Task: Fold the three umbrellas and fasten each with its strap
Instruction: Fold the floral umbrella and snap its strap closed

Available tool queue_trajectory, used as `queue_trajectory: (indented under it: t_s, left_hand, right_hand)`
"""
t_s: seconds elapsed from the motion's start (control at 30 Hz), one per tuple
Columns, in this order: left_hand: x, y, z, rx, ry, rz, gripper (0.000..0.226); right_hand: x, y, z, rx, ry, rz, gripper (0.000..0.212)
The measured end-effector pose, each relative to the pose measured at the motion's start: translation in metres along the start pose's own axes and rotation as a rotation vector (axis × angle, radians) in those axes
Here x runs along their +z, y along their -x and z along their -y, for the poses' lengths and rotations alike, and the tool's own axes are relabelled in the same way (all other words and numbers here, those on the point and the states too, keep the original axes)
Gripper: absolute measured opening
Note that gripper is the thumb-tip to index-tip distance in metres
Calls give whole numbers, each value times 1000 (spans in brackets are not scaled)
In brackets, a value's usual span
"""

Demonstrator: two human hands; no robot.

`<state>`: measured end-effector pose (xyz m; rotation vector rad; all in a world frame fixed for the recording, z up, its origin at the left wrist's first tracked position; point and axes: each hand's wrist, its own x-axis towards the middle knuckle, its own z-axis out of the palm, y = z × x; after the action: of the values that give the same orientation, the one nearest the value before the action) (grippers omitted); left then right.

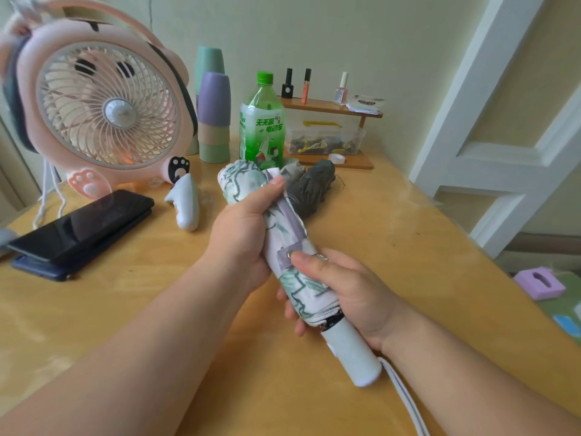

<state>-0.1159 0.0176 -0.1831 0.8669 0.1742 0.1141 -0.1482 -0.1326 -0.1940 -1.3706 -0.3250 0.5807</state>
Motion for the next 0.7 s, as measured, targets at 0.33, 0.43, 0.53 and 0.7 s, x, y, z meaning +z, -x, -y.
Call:
queue_trajectory:
  t_s: [0.33,0.43,0.53,0.7]
  left_hand:
    - [-9,8,-5,325,-827,-142,44]
    - [-5,4,-31,332,-967,-157,22]
    - [7,0,-55,318,-1280,-99,24]
    - [-12,-28,-43,260,-1777,-1,61]
  right_hand:
    - [-3,-3,8,-105,77,-271,28]
    - [-11,-17,25,-117,35,-485,27]
    - [-29,-33,48,-134,124,-624,31]
    - [-57,-62,64,-51,223,-691,37]
